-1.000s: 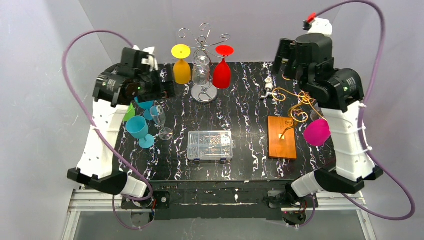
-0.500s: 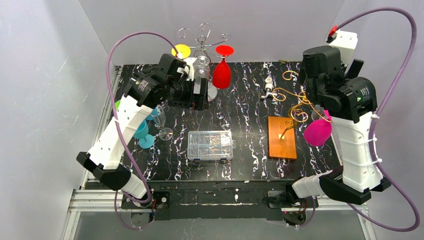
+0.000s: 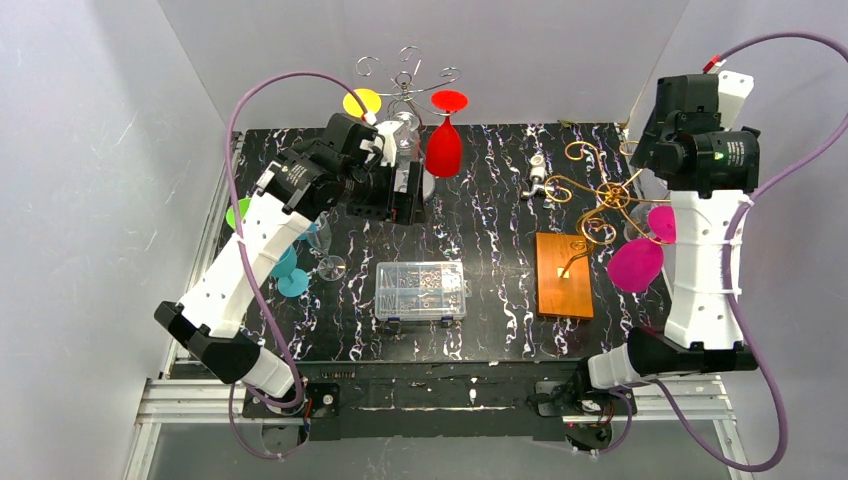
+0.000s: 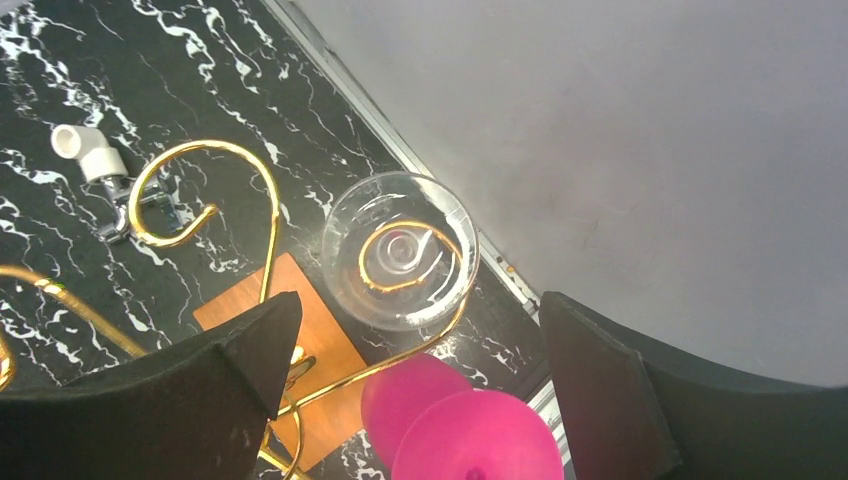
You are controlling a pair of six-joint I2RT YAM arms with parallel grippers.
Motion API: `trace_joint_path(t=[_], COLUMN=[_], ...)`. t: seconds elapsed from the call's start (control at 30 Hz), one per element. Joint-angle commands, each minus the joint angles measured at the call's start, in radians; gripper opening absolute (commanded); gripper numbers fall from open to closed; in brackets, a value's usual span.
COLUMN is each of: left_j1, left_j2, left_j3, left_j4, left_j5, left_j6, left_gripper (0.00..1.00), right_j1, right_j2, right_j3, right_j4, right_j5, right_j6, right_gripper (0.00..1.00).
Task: Take the wine glass off the wine glass rack
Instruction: Pick up the wine glass from the wine rack.
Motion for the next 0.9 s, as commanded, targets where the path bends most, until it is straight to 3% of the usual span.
trace_joint_path(t=[0.0,0.27,0.87], left_j1=[-0.006,-0.007,-0.019], left_j2=[-0.048,-0.089,-0.125], left_j3=[-0.042,-0.171,-0.316], left_j4=[0.026,0.128,0.216], left_j5=[0.035,0.051,0.024], left_j6=[0.024,0.015,0.038], left_gripper=[0.98,0.98,0.98], right_j1=[-0.083,-0.166,-0.199], right_j2=[0.004,0.011,0.103], right_j3=[-0.021,-0.045,0.067], right_j4=[0.042,0.066,-0.004], right_j5=[-0.122,-0.246,-0.271], right_j6=[-0.014,-0.017,0.020], right_gripper=[0.98,0.98,0.98])
